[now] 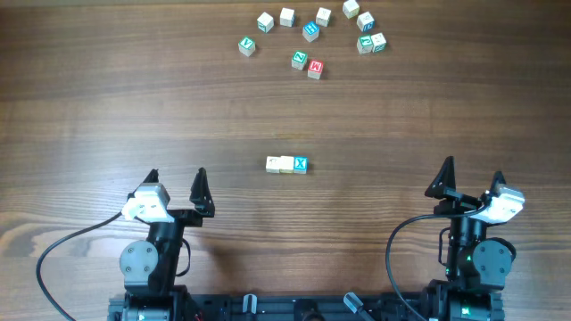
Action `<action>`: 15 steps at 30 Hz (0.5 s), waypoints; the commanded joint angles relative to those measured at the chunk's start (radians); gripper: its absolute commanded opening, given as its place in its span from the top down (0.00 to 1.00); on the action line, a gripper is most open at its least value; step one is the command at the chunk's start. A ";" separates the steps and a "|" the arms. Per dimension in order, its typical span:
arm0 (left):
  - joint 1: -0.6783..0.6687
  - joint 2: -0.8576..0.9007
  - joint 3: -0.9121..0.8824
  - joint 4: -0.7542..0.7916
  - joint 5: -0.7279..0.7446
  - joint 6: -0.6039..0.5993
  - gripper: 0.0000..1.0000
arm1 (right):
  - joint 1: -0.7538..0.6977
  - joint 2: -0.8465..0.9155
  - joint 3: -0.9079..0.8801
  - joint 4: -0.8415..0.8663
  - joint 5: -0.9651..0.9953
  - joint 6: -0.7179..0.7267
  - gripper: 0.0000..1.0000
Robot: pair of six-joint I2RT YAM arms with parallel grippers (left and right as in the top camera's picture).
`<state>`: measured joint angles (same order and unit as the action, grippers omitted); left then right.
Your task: Form a horizontal line
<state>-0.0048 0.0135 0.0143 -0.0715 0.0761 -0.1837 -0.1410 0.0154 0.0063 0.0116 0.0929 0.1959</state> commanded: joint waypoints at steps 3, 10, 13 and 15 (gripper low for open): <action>-0.005 -0.010 -0.008 -0.001 -0.013 0.020 0.00 | -0.005 -0.011 -0.001 0.002 -0.013 -0.011 0.00; -0.005 -0.009 -0.009 0.000 -0.014 0.020 0.00 | -0.005 -0.011 -0.001 0.002 -0.013 -0.012 0.00; -0.005 -0.009 -0.009 0.000 -0.014 0.020 0.00 | 0.014 -0.011 -0.001 0.002 -0.013 -0.011 0.00; -0.005 -0.009 -0.009 0.000 -0.014 0.020 0.00 | 0.037 -0.011 -0.001 0.002 -0.013 -0.011 0.00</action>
<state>-0.0048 0.0135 0.0143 -0.0715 0.0761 -0.1837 -0.1310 0.0154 0.0063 0.0116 0.0929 0.1959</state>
